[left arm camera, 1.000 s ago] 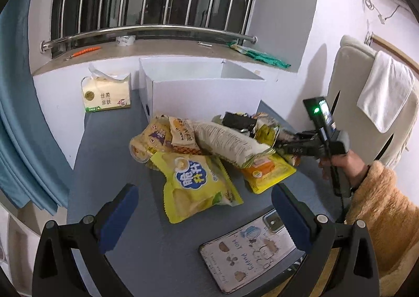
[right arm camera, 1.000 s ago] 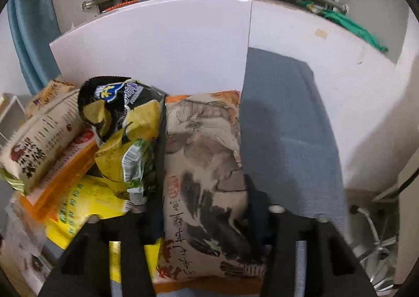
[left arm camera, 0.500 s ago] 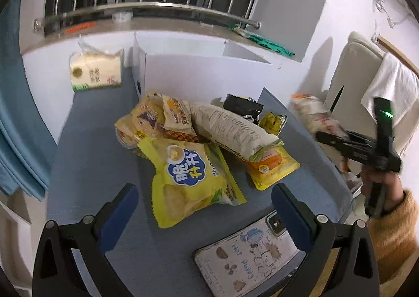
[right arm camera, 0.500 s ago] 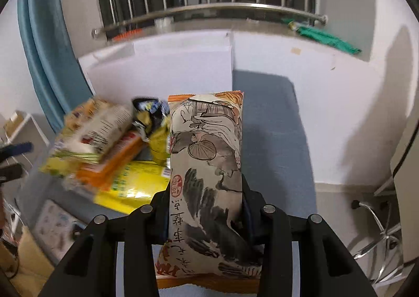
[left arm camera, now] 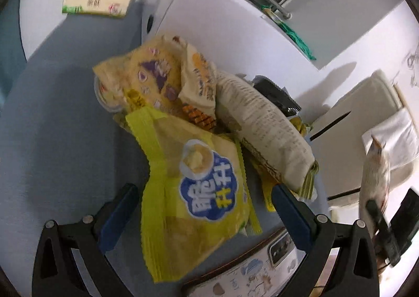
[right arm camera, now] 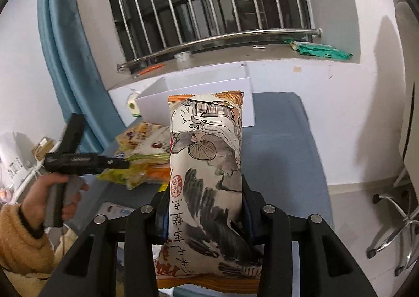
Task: Organize snacks
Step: 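Grasp the yellow chip bag with the left tool, then drop the yellow chip bag and rice-cake bag into the white box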
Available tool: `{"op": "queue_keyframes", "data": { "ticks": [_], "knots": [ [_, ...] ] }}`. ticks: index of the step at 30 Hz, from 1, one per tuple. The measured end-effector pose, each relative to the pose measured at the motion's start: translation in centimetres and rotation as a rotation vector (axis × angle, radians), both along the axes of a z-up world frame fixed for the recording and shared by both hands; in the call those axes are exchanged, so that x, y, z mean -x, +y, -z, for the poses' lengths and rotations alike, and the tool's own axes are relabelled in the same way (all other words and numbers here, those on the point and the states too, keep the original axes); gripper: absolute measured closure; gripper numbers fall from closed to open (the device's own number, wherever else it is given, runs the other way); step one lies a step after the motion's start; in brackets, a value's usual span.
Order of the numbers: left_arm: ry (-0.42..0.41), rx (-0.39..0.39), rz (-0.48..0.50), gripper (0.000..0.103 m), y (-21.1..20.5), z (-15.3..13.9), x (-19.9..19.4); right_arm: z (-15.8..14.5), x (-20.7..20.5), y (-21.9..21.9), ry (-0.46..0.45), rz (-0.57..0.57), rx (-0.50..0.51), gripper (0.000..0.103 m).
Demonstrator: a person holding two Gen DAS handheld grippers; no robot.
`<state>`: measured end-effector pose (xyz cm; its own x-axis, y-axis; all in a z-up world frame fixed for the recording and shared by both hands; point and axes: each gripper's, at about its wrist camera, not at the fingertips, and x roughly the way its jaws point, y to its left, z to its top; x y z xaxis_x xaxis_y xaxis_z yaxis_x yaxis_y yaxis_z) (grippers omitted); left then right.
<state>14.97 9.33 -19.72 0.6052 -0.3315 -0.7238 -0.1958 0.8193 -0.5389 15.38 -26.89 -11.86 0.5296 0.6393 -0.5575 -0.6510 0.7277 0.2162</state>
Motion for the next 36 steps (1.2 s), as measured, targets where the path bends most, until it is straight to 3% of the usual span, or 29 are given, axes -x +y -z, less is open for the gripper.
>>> {"op": "queue_keyframes", "data": {
  "ticks": [1,2,3,4,9,15,19,22,27,36],
  "knots": [
    [-0.004,0.005,-0.002,0.007,0.1,0.0,0.0,0.0,0.3,0.1,0.000,-0.005,-0.005,0.058],
    [-0.012,0.023,0.001,0.044,0.3,0.1,0.1,0.1,0.3,0.2,0.006,-0.010,-0.010,0.058],
    [-0.019,0.069,0.005,0.061,0.6,0.4,0.2,0.2,0.4,0.4,0.013,-0.019,-0.014,0.058],
    [-0.035,0.101,0.002,0.062,0.9,0.7,0.5,0.2,0.5,0.6,0.013,-0.025,-0.014,0.058],
    [-0.128,-0.046,0.041,0.063,-0.5,-1.3,3.1,0.2,0.3,1.4,0.011,-0.039,-0.017,0.058],
    [-0.291,-0.201,0.003,0.063,-1.2,-7.4,6.4,-0.2,0.3,2.3,0.002,-0.048,-0.039,0.058],
    [-0.378,-0.273,-0.011,0.063,-0.9,-11.3,6.4,-1.5,-1.2,3.9,0.001,-0.049,-0.069,0.058],
    [-0.427,-0.329,-0.025,0.063,-0.4,-14.0,4.2,-3.1,-3.3,5.6,-0.014,-0.055,-0.087,0.058],
    [-0.448,-0.401,-0.035,0.063,1.2,-18.0,-3.3,-6.3,-9.6,9.8,-0.034,-0.039,-0.084,0.058],
    [-0.362,-0.556,-0.047,0.063,1.6,-18.8,-13.5,-7.9,-22.3,17.6,-0.014,0.016,0.071,0.058]
  ]
}}
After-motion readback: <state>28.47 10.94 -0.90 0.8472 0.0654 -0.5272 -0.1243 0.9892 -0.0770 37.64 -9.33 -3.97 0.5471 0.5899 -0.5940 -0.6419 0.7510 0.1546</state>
